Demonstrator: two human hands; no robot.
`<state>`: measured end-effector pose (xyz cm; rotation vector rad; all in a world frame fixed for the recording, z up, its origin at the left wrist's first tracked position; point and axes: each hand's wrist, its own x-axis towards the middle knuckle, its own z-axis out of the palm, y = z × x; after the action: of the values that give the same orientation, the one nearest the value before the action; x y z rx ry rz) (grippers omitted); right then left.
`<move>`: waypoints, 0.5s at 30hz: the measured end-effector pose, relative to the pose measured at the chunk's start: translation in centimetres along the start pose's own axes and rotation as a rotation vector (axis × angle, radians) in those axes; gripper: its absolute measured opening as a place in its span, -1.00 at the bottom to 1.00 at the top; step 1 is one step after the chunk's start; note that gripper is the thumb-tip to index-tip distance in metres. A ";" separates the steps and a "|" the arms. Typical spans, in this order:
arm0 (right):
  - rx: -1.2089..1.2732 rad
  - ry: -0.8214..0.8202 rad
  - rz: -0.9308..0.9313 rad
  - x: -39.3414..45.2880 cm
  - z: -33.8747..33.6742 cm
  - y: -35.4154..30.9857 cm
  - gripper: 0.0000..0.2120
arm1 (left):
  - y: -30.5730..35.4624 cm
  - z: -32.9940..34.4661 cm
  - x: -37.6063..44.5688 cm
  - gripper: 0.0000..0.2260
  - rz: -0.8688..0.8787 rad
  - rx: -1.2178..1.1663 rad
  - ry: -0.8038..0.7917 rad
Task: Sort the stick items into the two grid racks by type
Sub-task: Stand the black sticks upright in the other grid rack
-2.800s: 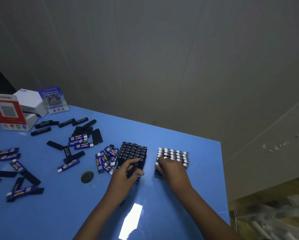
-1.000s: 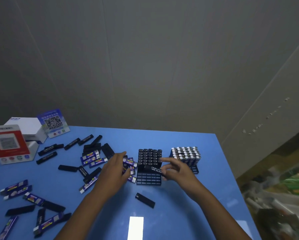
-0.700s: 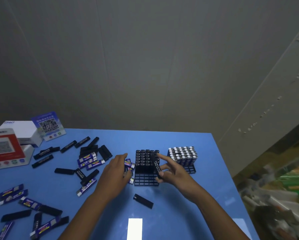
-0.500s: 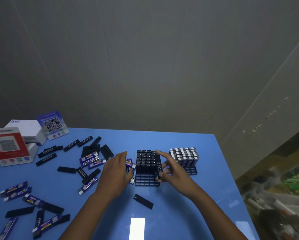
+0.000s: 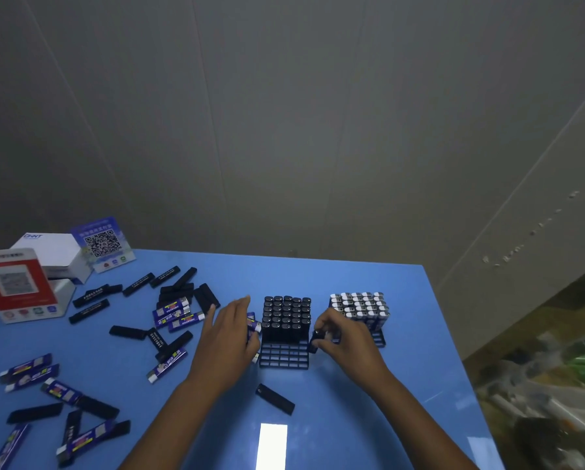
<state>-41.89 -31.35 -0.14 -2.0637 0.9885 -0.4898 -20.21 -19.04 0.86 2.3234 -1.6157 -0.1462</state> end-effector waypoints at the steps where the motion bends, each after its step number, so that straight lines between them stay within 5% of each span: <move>1: -0.001 0.005 0.006 0.2 0.0 0.1 -0.73 | -0.1 0.1 0.0 -0.44 0.002 -0.008 0.004; 15: -0.350 -0.137 -0.090 2.2 0.5 1.5 -0.87 | -0.8 1.4 -0.3 -0.46 -0.015 0.019 0.015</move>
<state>-40.95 -33.40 -1.55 -2.4257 0.9540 -0.2270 -19.94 -18.75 -0.75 2.3451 -1.5998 -0.1164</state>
